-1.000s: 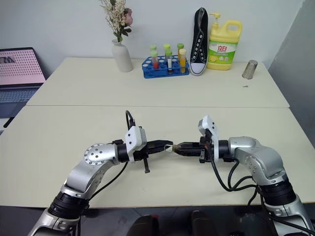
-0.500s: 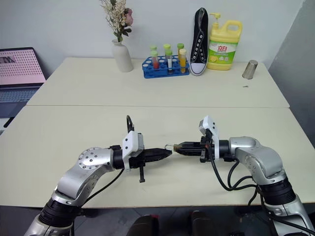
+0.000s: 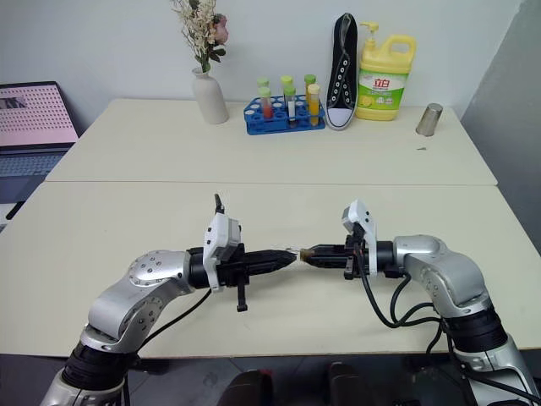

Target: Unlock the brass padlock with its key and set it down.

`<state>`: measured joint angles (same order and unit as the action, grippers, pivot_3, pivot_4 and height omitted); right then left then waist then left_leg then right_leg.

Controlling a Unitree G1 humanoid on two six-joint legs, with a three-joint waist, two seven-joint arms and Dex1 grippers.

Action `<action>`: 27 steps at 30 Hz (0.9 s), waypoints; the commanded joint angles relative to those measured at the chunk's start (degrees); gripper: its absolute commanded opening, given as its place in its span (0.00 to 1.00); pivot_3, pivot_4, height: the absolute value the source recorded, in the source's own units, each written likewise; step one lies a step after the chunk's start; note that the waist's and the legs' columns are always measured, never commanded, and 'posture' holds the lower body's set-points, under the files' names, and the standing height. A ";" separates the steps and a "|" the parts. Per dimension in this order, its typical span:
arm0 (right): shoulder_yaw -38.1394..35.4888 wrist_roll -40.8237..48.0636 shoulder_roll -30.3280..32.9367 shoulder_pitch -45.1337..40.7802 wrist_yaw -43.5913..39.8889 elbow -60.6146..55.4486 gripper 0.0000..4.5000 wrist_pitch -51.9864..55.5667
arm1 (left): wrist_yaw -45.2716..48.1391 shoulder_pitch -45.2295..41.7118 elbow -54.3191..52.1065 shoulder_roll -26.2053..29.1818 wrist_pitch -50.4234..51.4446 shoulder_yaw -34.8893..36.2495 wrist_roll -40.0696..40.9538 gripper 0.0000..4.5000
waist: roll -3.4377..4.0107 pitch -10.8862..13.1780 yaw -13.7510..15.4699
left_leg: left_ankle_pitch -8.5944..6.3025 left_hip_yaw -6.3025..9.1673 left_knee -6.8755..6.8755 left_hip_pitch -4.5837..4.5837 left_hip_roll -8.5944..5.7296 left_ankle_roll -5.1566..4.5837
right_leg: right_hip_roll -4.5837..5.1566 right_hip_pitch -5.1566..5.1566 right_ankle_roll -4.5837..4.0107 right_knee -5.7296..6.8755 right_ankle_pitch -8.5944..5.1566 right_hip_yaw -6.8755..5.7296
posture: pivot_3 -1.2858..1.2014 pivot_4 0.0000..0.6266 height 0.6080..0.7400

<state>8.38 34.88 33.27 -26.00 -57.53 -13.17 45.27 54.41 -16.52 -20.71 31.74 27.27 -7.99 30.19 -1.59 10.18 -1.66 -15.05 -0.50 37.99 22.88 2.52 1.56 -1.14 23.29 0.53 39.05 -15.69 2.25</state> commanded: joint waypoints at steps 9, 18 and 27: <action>-0.10 0.52 0.13 -0.39 -1.09 -1.69 0.03 -1.06 | -1.77 -2.41 0.14 -1.53 -1.31 1.65 -0.06 0.00 | 0.00 0.00 0.00 | 0.00 0.00 0.00 0.01 -0.01 0.00 | 0.00 0.00 0.00 0.00 0.00 0.01 | 0.52 0.24 1.00; -0.07 0.29 -0.04 -0.43 -0.80 -1.47 0.03 -1.19 | -0.71 -1.54 -1.32 -0.61 -2.44 1.59 -0.66 0.00 | 0.00 0.00 0.00 | 0.00 0.00 0.00 0.01 0.00 0.00 | 0.00 0.00 0.00 0.00 0.00 0.01 | 0.52 0.24 1.00; -1.37 3.62 -0.15 -1.73 1.31 1.53 0.03 8.12 | 7.11 3.75 6.60 12.34 -39.96 0.15 -22.68 0.26 | 0.03 0.02 0.01 | 0.00 -0.04 -0.06 -0.07 0.05 0.00 | 0.11 0.01 -0.32 -0.01 0.10 0.03 | 0.52 0.24 1.00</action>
<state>8.18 36.58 33.20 -26.22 -56.56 -11.35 50.90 61.07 -12.97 -15.16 44.31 -5.52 -7.89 10.38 -1.55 10.20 -1.65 -15.05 -0.55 37.94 22.82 2.57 1.57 -1.02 23.31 0.21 39.04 -15.59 2.28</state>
